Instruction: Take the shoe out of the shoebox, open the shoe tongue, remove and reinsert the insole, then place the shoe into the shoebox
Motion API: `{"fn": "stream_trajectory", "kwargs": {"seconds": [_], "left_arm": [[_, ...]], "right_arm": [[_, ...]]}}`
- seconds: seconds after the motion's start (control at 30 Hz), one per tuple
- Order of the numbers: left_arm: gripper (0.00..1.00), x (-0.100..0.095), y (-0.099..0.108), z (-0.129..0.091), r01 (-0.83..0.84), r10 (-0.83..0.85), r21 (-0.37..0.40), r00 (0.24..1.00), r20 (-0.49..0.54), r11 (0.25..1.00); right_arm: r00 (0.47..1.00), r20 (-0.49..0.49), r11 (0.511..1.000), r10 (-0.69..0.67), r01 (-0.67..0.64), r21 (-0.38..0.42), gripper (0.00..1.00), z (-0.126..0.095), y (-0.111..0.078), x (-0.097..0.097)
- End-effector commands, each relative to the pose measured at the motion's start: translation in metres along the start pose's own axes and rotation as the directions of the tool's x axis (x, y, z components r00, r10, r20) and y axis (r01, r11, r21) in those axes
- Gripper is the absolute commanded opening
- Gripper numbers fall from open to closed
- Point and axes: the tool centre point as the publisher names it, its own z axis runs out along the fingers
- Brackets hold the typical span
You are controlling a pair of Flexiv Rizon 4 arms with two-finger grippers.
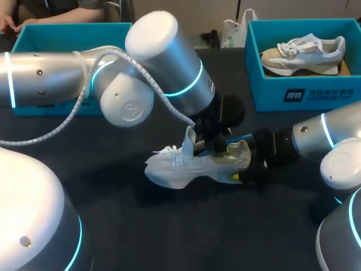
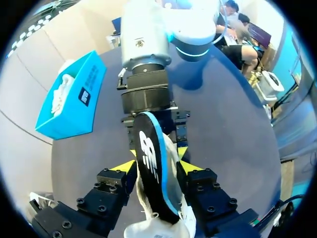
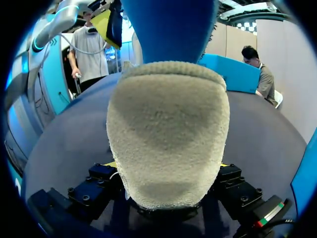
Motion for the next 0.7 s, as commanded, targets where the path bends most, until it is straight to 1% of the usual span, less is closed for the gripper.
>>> {"fn": "stream_trajectory", "kwargs": {"seconds": [0.03,0.07,0.17,0.23,0.27,0.37,0.6,0.67,0.7], "left_arm": [[0.52,0.002,0.006,0.006,0.023,-0.024,0.018,0.999,0.033,1.0],[0.53,0.002,0.006,0.007,0.025,-0.026,0.021,0.999,0.042,0.999],[0.47,-0.001,0.007,0.01,0.052,-0.055,0.033,0.995,0.083,0.998],[0.46,-0.001,0.008,0.01,0.065,-0.069,0.047,0.994,0.086,0.997],[0.47,-0.002,0.008,0.01,0.082,-0.087,0.052,0.991,0.098,0.995],[0.48,-0.002,0.007,0.013,0.089,-0.095,0.056,0.99,0.104,0.994],[0.45,-0.005,0.009,0.02,0.094,-0.1,0.054,0.988,0.116,0.994],[0.42,-0.006,0.01,0.022,0.094,-0.1,0.051,0.988,0.115,0.994],[0.36,-0.007,0.01,0.023,0.094,-0.099,0.049,0.989,0.114,0.994]], "right_arm": [[1.0,0.001,1.0,0.001,-0.001,0.006,0.0,0.004,-0.002,-0.001],[1.0,0.001,1.0,0.001,-0.001,0.006,0.0,0.004,-0.002,-0.001],[1.0,0.001,1.0,0.001,-0.001,0.006,0.0,0.004,-0.002,-0.001],[1.0,0.001,1.0,0.001,-0.001,0.006,0.0,0.004,-0.002,-0.001],[1.0,0.001,1.0,0.001,-0.001,0.006,0.0,0.004,-0.002,-0.001],[1.0,0.001,1.0,0.001,-0.001,0.006,0.0,0.004,-0.002,-0.001],[1.0,0.001,1.0,0.001,-0.001,0.006,0.0,0.004,-0.002,-0.001],[1.0,0.001,1.0,0.001,-0.001,0.006,0.0,0.004,-0.002,-0.001],[1.0,0.001,1.0,0.001,-0.001,0.006,0.0,0.004,-0.002,-0.001]]}}
